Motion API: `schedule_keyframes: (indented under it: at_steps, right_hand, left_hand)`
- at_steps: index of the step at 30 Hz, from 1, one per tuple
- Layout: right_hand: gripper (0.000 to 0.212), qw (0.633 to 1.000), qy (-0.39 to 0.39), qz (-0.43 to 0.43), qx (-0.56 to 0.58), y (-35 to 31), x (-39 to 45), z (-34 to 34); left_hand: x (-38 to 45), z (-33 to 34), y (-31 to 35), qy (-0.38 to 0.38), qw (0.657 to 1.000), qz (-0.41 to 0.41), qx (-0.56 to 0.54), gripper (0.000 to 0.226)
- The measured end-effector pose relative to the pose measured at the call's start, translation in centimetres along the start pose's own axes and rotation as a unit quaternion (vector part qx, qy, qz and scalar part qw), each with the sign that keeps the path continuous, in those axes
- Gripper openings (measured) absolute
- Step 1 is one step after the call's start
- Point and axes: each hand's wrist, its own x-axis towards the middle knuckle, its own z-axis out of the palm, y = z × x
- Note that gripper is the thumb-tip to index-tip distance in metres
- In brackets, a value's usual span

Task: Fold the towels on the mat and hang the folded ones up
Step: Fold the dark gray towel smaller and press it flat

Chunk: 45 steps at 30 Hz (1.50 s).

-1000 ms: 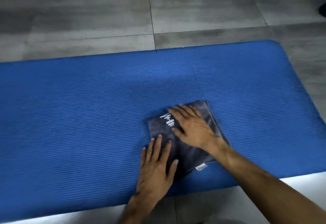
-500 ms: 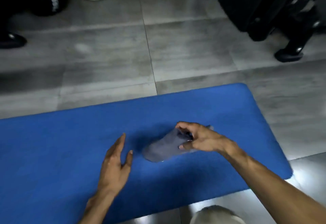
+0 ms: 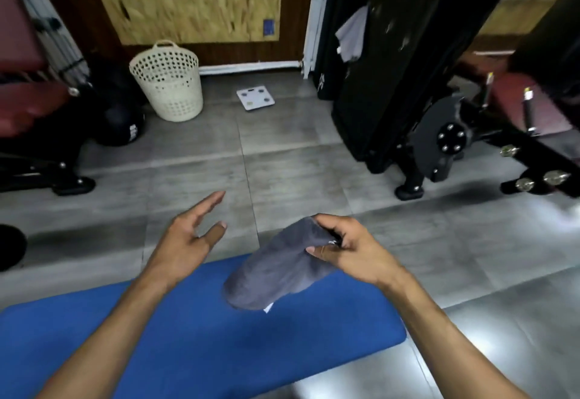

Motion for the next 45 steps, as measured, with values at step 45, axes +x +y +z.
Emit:
schedule_keyframes:
  at_steps: [45]
  right_hand:
    - [0.034,0.948,0.289,0.016,0.136,-0.6,33.6,-35.1]
  left_hand:
    - [59.4,8.6,17.0,-0.103,0.994,0.004,-0.045,0.053]
